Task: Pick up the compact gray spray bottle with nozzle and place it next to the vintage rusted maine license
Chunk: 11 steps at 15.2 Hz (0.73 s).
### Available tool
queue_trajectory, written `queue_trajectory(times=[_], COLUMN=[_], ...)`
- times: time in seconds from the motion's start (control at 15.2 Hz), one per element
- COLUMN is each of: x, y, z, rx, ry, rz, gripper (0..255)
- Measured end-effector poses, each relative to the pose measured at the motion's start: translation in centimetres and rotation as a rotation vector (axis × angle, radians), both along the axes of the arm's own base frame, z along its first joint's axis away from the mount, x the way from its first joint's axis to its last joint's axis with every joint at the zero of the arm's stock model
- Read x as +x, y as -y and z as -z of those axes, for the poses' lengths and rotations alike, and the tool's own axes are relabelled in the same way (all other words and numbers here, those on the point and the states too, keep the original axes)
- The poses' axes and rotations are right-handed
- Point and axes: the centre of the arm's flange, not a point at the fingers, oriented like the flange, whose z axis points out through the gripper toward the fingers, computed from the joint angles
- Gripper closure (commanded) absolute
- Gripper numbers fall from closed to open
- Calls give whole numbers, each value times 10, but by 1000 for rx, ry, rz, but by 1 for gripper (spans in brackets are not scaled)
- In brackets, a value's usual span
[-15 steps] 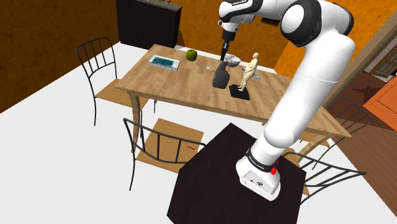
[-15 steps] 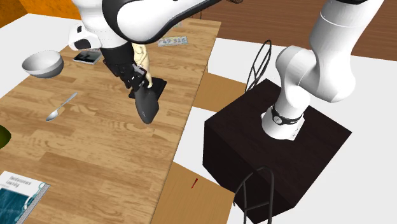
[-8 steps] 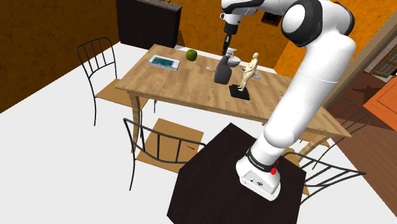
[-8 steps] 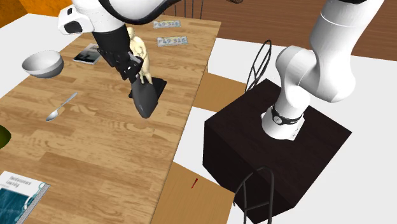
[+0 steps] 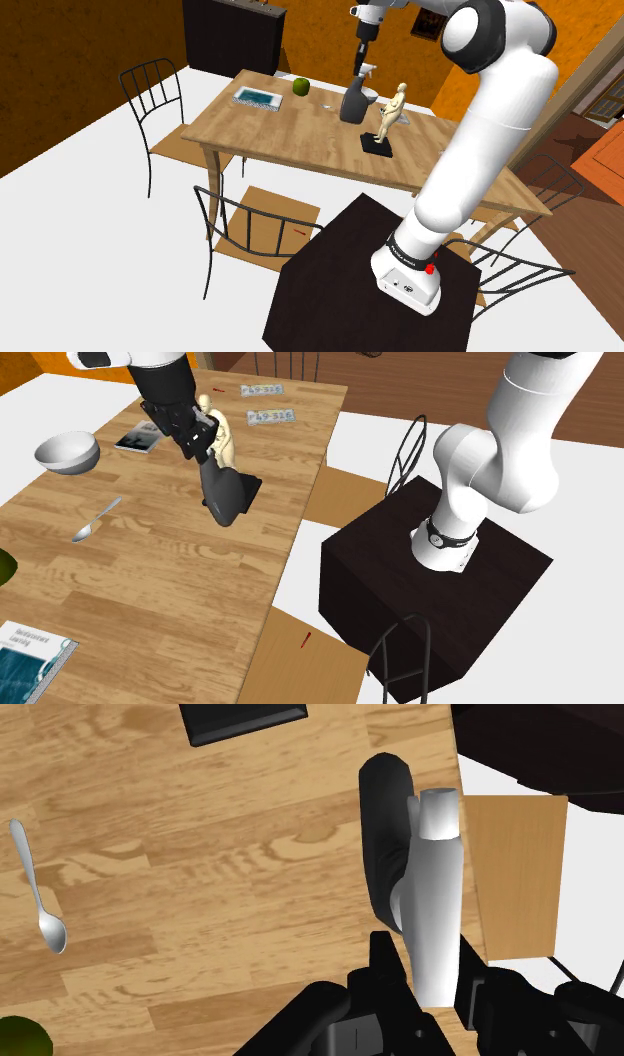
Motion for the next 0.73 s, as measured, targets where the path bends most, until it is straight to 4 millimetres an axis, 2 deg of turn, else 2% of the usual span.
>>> queue_trajectory(times=[0.73], x=[1], y=[0], z=[-58], rx=[0], ry=[0], rz=[0], gripper=[255])
